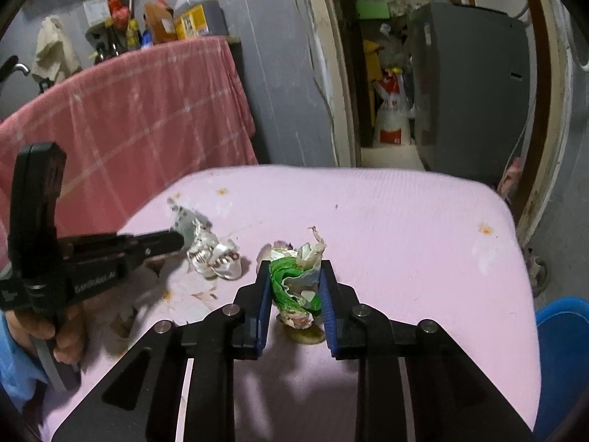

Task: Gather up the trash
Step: 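Grasp the green-white crumpled wrapper with the right tool while the left grasps a white paper strip, then carry both items over the blue bucket and open both tools to drop them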

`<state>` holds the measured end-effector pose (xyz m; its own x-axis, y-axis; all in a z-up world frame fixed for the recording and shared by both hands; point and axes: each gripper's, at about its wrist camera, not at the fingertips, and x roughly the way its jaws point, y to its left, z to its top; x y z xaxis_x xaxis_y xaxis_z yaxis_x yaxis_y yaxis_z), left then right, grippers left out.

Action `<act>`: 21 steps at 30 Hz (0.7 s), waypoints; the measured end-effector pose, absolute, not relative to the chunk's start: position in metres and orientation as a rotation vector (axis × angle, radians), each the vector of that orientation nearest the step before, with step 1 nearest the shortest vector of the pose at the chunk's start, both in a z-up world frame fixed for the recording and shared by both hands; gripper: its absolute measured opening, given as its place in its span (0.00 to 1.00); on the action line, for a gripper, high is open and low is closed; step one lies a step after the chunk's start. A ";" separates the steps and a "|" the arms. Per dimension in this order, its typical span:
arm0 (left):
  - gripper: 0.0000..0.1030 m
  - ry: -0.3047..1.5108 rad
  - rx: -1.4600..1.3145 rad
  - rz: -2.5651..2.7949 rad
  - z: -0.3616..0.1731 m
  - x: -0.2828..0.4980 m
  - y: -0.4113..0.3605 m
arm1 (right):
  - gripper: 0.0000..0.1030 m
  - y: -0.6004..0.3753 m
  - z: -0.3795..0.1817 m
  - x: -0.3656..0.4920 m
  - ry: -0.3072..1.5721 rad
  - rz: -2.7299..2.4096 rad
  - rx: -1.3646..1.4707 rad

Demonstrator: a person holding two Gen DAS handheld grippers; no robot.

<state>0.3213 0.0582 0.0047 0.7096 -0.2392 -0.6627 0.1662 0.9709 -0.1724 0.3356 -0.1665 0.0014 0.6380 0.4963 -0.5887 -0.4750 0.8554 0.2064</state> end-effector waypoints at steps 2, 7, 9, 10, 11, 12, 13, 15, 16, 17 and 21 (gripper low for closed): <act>0.00 0.690 -0.149 -0.240 0.010 0.307 0.058 | 0.21 -0.172 0.007 0.329 0.629 0.561 0.052; 0.00 0.554 -0.134 -0.253 0.030 0.272 0.039 | 0.21 -0.188 0.026 0.302 0.469 0.560 0.079; 0.00 0.514 -0.115 -0.258 0.039 0.263 0.030 | 0.21 -0.193 0.034 0.292 0.414 0.554 0.072; 0.00 0.488 -0.103 -0.266 0.044 0.257 0.023 | 0.21 -0.196 0.038 0.286 0.387 0.544 0.068; 0.00 0.470 -0.097 -0.271 0.048 0.256 0.019 | 0.21 -0.201 0.042 0.280 0.360 0.532 0.066; 0.00 0.441 -0.090 -0.280 0.055 0.251 0.013 | 0.21 -0.205 0.046 0.277 0.338 0.522 0.066; 0.00 0.414 -0.090 -0.288 0.060 0.247 0.007 | 0.21 -0.211 0.051 0.272 0.312 0.502 0.065; 0.00 0.361 -0.096 -0.302 0.068 0.241 -0.001 | 0.21 -0.223 0.060 0.263 0.272 0.459 0.061; 0.00 0.337 -0.102 -0.311 0.073 0.238 -0.007 | 0.21 -0.229 0.065 0.259 0.246 0.439 0.062; 0.00 0.322 -0.108 -0.319 0.076 0.237 -0.012 | 0.21 -0.236 0.070 0.254 0.222 0.422 0.065; 0.00 0.253 -0.100 -0.349 0.091 0.224 -0.041 | 0.21 -0.259 0.085 0.237 0.146 0.356 0.065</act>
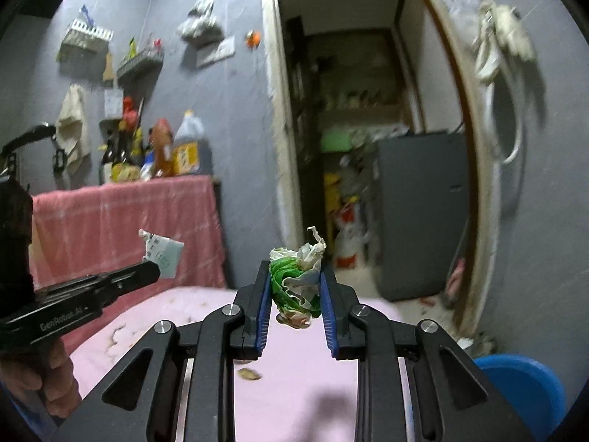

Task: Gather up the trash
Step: 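Carry both items over the blue bucket and open both tools to drop them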

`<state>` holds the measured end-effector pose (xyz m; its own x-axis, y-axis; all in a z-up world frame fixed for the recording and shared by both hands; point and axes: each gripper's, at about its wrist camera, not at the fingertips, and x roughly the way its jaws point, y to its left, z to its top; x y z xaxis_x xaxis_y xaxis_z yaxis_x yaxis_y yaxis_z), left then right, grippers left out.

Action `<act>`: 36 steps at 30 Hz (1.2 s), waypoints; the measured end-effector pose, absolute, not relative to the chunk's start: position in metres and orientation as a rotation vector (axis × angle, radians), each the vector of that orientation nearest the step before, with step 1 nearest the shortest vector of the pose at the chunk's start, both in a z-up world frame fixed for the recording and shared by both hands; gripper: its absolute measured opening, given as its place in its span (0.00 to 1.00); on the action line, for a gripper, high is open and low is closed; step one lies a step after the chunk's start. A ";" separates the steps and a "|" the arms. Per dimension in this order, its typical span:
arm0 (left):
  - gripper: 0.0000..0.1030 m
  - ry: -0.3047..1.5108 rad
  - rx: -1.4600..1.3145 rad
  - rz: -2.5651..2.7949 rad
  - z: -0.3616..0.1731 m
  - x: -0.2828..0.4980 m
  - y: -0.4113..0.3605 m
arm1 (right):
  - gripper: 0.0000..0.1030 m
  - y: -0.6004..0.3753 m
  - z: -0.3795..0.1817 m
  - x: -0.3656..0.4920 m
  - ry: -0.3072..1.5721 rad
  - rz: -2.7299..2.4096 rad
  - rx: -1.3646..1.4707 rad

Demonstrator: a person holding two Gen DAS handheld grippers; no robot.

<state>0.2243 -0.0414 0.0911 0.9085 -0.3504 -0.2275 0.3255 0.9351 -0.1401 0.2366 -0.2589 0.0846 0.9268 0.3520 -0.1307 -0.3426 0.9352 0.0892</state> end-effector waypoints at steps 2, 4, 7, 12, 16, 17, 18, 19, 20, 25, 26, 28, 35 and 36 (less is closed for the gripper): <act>0.00 0.234 -0.096 -0.366 0.097 0.220 -0.051 | 0.21 -0.272 0.091 0.229 0.115 0.317 0.068; 0.00 0.222 -0.097 -0.393 0.101 0.218 -0.065 | 0.21 -0.285 0.094 0.222 0.091 0.294 0.080; 0.00 0.203 -0.077 -0.422 0.104 0.216 -0.084 | 0.21 -0.305 0.095 0.215 0.072 0.247 0.078; 0.00 0.201 -0.081 -0.471 0.103 0.212 -0.116 | 0.21 -0.335 0.091 0.208 0.078 0.156 0.066; 0.00 0.209 -0.064 -0.514 0.101 0.210 -0.140 | 0.21 -0.358 0.088 0.207 0.107 0.091 0.086; 0.00 0.210 -0.055 -0.524 0.101 0.208 -0.148 | 0.21 -0.363 0.087 0.208 0.117 0.082 0.093; 0.00 0.213 -0.050 -0.534 0.100 0.208 -0.154 | 0.22 -0.367 0.085 0.208 0.128 0.073 0.102; 0.00 0.220 -0.047 -0.543 0.099 0.208 -0.160 | 0.22 -0.371 0.084 0.209 0.139 0.065 0.108; 0.00 0.226 -0.046 -0.549 0.098 0.208 -0.165 | 0.22 -0.375 0.081 0.210 0.152 0.058 0.112; 0.00 0.301 -0.017 -0.579 0.083 0.217 -0.193 | 0.22 -0.394 0.069 0.214 0.223 0.041 0.141; 0.00 0.315 -0.009 -0.582 0.080 0.218 -0.197 | 0.22 -0.397 0.066 0.215 0.242 0.038 0.151; 0.00 0.365 0.004 -0.594 0.069 0.223 -0.208 | 0.22 -0.403 0.061 0.219 0.281 0.034 0.168; 0.00 0.505 0.014 -0.635 0.043 0.237 -0.234 | 0.22 -0.422 0.041 0.236 0.434 0.008 0.217; 0.00 0.524 0.015 -0.643 0.040 0.240 -0.237 | 0.23 -0.425 0.039 0.237 0.446 0.005 0.222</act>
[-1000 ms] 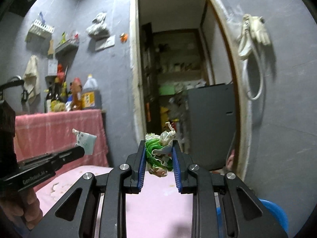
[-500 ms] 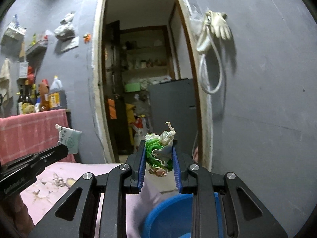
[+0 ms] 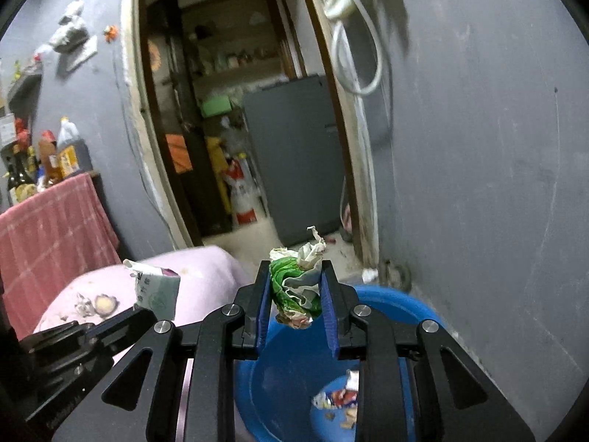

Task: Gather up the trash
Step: 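Carry both items over the blue bucket and open both tools to drop them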

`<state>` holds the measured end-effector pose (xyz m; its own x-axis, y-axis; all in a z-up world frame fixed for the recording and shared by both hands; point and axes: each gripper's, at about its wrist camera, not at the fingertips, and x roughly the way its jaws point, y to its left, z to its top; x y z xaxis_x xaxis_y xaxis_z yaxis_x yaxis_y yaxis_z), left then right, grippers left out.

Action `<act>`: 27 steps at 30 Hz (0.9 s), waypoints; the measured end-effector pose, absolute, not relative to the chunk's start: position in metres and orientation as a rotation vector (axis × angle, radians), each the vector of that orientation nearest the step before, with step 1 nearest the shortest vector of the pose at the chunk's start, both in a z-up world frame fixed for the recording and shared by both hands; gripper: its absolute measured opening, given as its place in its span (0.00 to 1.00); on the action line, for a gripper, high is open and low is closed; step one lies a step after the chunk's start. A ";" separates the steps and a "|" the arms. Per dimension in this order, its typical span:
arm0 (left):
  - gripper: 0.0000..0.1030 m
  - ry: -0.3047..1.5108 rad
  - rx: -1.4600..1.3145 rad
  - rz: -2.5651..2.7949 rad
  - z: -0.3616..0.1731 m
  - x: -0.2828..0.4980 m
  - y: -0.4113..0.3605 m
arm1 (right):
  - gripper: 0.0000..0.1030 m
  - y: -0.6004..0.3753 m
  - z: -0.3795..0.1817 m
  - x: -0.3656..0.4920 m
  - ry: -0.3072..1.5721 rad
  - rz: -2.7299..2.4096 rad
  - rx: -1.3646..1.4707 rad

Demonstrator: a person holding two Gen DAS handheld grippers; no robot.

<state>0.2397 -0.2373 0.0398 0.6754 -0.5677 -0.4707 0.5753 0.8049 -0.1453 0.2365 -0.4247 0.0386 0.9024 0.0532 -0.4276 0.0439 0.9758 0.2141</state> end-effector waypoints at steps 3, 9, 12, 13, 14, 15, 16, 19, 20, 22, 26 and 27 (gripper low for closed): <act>0.00 0.585 0.029 -0.659 0.029 0.246 -0.246 | 0.23 -0.432 0.032 0.239 0.481 -0.004 0.240; 0.00 0.678 0.063 -0.677 0.006 0.254 -0.261 | 0.24 -0.439 0.022 0.246 0.548 -0.015 0.256; 0.00 0.707 0.058 -0.681 -0.002 0.259 -0.264 | 0.25 -0.441 0.020 0.249 0.570 -0.020 0.266; 0.01 0.712 0.059 -0.676 -0.004 0.262 -0.264 | 0.27 -0.442 0.020 0.250 0.575 -0.022 0.268; 0.01 0.721 0.065 -0.670 -0.006 0.263 -0.265 | 0.29 -0.443 0.020 0.251 0.580 -0.026 0.269; 0.01 0.730 0.068 -0.669 -0.008 0.265 -0.266 | 0.30 -0.443 0.020 0.251 0.584 -0.028 0.268; 0.01 0.742 0.066 -0.673 -0.010 0.266 -0.267 | 0.31 -0.443 0.019 0.252 0.590 -0.030 0.269; 0.01 0.758 0.065 -0.678 -0.013 0.267 -0.268 | 0.33 -0.445 0.017 0.253 0.601 -0.032 0.277; 0.01 0.762 0.067 -0.678 -0.014 0.268 -0.268 | 0.33 -0.446 0.017 0.254 0.604 -0.033 0.280; 0.01 0.771 0.068 -0.679 -0.016 0.269 -0.269 | 0.33 -0.446 0.017 0.254 0.607 -0.035 0.283; 0.02 0.777 0.059 -0.680 -0.016 0.271 -0.268 | 0.42 -0.447 0.017 0.255 0.606 -0.039 0.288; 0.02 0.777 0.053 -0.682 -0.015 0.271 -0.267 | 0.44 -0.447 0.017 0.255 0.604 -0.040 0.290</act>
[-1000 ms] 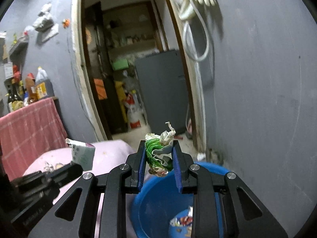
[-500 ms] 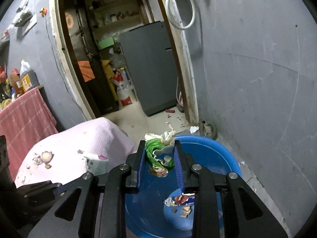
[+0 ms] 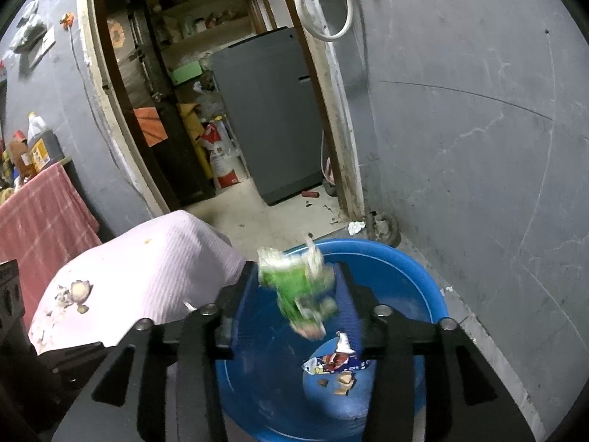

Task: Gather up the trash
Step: 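Carry both items over the blue bucket and open both tools to drop them, then return both tools over the table above the remaining trash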

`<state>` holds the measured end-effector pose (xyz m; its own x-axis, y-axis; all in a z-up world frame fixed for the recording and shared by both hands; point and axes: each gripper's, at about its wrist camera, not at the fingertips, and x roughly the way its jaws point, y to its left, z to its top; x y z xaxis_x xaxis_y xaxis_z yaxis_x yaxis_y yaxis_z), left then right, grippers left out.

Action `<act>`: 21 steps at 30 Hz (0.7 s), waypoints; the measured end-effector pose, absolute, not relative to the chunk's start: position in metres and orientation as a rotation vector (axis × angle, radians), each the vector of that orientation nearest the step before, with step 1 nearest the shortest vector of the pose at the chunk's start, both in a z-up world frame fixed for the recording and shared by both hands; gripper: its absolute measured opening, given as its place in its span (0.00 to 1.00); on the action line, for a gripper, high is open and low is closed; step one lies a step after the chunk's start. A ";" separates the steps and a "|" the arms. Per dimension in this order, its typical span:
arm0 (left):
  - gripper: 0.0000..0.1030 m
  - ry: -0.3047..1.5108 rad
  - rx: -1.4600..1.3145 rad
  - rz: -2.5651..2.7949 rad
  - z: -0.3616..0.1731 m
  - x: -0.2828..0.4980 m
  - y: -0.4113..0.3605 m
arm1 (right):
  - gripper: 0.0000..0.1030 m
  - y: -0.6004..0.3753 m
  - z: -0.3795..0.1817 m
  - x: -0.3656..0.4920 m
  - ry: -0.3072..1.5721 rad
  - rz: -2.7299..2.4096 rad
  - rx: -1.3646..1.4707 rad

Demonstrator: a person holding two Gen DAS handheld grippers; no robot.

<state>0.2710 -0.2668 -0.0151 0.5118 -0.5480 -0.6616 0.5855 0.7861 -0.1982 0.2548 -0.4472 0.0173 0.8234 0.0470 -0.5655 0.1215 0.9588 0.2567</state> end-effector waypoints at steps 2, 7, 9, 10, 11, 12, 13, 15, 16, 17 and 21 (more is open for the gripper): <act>0.02 0.774 0.037 -0.682 -0.012 0.270 -0.262 | 0.45 -0.448 0.018 0.255 0.602 -0.042 0.286; 0.17 0.740 -0.001 -0.660 -0.003 0.270 -0.252 | 0.50 -0.449 0.021 0.254 0.575 -0.058 0.285; 0.34 0.707 -0.019 -0.637 0.004 0.268 -0.244 | 0.51 -0.449 0.023 0.252 0.560 -0.060 0.284; 0.42 0.682 -0.030 -0.620 0.008 0.267 -0.238 | 0.51 -0.449 0.024 0.252 0.551 -0.064 0.281; 0.44 0.661 -0.041 -0.608 0.013 0.266 -0.234 | 0.51 -0.449 0.025 0.251 0.545 -0.066 0.279; 0.47 0.643 -0.052 -0.598 0.017 0.266 -0.229 | 0.52 -0.449 0.026 0.250 0.534 -0.067 0.278; 0.51 0.627 -0.065 -0.585 0.022 0.266 -0.224 | 0.54 -0.449 0.028 0.249 0.521 -0.066 0.279; 0.57 0.604 -0.083 -0.557 0.030 0.265 -0.213 | 0.65 -0.447 0.031 0.245 0.487 -0.070 0.281; 0.60 0.589 -0.096 -0.543 0.035 0.265 -0.206 | 0.73 -0.445 0.034 0.242 0.461 -0.069 0.281; 0.62 0.578 -0.104 -0.533 0.039 0.266 -0.200 | 0.73 -0.444 0.037 0.239 0.434 -0.065 0.280; 0.80 0.517 -0.123 -0.470 0.054 0.264 -0.177 | 0.79 -0.435 0.050 0.231 0.344 -0.061 0.251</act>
